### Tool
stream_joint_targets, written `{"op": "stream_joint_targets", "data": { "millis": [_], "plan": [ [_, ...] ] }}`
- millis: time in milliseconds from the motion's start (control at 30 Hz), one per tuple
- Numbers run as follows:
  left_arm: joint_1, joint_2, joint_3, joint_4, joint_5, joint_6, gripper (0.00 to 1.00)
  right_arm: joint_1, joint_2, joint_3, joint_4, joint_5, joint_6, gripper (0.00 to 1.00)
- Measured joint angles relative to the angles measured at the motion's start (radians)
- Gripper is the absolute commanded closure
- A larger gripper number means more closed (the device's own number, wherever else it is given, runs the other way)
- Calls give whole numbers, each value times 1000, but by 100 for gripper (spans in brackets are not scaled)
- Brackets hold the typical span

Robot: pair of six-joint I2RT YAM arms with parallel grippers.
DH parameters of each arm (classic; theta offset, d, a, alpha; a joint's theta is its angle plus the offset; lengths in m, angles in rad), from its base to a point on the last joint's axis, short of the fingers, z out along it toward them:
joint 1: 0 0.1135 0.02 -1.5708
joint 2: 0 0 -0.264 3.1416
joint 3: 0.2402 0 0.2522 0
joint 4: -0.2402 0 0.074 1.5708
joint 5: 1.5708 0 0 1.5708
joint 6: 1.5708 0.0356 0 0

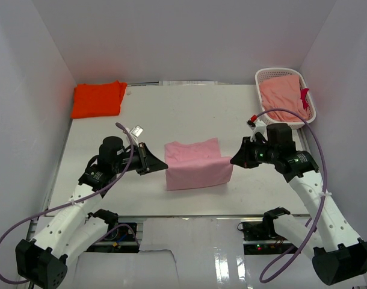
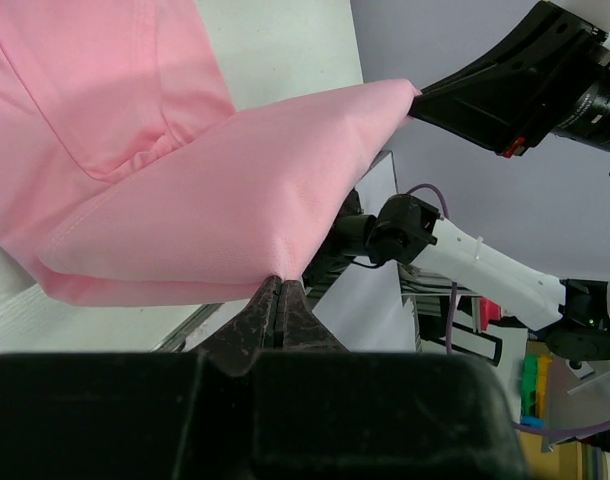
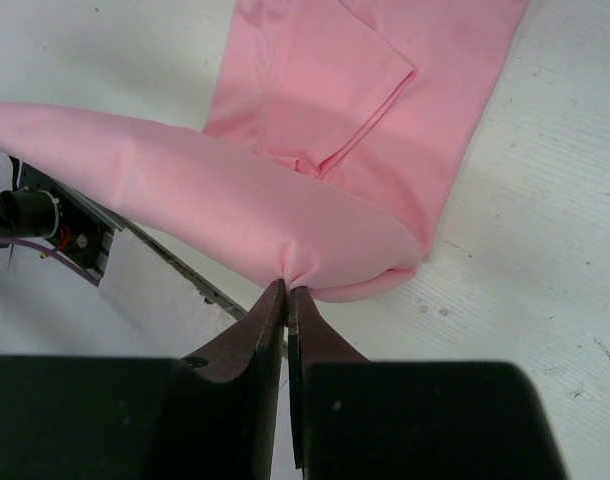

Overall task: Fold and stack the t-shirts
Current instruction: Smooth out wrinkles on the folded tshirt

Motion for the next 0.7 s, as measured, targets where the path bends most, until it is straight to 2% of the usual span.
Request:
{"op": "stream_joint_targets", "data": {
  "millis": [700],
  "plan": [
    [0,134,101,-8,-51,29,100,3,135,101,5,11,-9,92]
  ]
}}
